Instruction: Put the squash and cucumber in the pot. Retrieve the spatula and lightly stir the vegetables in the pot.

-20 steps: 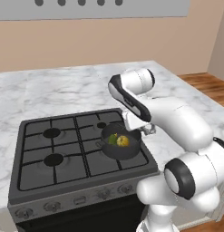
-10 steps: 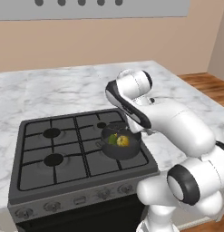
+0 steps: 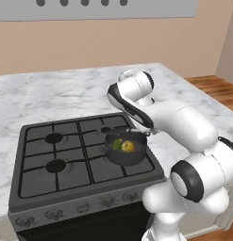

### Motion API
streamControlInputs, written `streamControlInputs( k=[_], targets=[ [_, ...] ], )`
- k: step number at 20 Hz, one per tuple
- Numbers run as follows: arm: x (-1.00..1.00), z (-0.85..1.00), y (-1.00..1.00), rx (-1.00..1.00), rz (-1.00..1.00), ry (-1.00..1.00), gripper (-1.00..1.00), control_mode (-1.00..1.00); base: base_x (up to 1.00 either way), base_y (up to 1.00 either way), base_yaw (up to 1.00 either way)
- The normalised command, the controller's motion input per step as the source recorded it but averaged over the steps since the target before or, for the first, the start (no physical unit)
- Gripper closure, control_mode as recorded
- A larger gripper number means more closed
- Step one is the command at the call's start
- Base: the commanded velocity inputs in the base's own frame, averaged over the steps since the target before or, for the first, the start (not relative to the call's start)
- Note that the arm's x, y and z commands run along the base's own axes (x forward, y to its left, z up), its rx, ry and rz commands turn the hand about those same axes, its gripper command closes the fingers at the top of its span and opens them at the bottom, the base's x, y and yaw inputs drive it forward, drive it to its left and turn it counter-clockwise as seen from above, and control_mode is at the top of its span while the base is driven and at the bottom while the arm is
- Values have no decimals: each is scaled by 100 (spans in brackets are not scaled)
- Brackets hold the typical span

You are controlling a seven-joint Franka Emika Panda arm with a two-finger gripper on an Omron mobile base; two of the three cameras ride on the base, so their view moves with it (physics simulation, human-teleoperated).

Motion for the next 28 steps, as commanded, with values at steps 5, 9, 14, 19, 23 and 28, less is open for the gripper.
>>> streamControlInputs(
  k=[5,9,14,19,23,28],
  targets=[
    [45,-12,0,6,12,1,100,-100,0,0,0],
    [7,-25,-18,0,2,5,100,-100,0,0,0],
    [0,-8,-68,0,0,0,100,-100,0,0,0],
    [0,0,-46,0,0,2,100,-100,0,0,0],
    [0,0,-1,-4,0,12,100,-100,0,0,0],
    [0,-1,-8,-8,0,22,100,-100,0,0,0]
  ],
)
